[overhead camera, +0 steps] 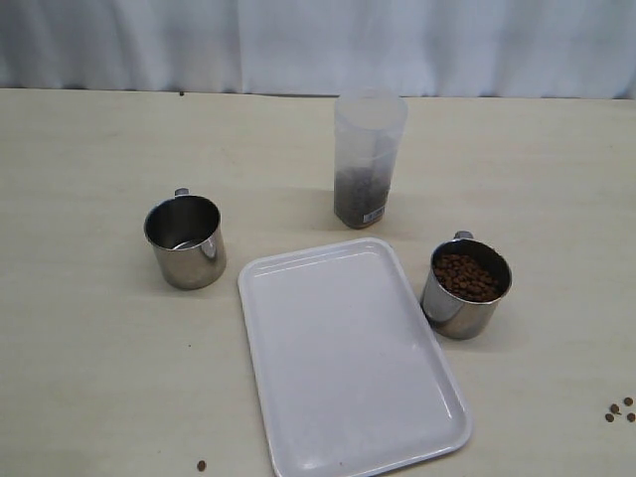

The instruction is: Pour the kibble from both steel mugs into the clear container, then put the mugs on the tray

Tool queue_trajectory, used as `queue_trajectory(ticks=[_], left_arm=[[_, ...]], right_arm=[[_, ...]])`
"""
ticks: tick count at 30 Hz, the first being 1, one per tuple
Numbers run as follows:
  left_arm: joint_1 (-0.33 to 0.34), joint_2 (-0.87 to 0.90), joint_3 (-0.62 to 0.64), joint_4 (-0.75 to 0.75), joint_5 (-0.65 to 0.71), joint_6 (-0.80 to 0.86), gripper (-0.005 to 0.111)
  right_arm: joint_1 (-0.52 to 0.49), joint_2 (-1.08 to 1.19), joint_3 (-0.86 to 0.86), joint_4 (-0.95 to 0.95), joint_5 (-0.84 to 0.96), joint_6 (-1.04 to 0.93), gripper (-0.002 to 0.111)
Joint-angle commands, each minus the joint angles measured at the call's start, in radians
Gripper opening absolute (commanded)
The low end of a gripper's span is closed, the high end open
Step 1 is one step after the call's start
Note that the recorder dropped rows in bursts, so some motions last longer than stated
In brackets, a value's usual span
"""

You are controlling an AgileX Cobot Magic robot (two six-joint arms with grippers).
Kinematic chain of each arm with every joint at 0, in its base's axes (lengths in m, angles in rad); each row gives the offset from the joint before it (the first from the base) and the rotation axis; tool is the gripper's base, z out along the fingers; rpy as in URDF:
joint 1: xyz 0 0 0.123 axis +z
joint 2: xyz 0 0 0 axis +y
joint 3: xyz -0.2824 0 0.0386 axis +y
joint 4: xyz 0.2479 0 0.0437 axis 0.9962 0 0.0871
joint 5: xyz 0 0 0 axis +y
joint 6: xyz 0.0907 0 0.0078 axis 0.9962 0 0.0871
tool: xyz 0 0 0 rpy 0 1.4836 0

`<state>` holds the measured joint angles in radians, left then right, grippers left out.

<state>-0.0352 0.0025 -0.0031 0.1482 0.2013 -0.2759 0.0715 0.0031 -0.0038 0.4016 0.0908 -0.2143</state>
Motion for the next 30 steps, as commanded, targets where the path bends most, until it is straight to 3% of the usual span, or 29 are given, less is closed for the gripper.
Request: queue_trajectory(ticks=[1,18,25,30], left_arm=[[-0.001,-0.002,0.003,-0.001,-0.004,-0.005,0.000],[-0.001,-0.002,0.003,-0.001,-0.004,-0.005,0.000],[-0.001,-0.002,0.003,-0.001,-0.004,-0.005,0.000],[-0.001,-0.002,0.003,-0.001,-0.004,-0.005,0.000]], right_arm=[[0.001,-0.003,0.004,0.010,0.001,-0.010,0.005],[0.016,0.414,0.004,0.058,-0.071,-0.006,0.005],[0.283,0.436,0.004,0.052,-0.131,-0.037,0.005],[0.409,0.634,0.004,0.052,-0.230,-0.037,0.005]])
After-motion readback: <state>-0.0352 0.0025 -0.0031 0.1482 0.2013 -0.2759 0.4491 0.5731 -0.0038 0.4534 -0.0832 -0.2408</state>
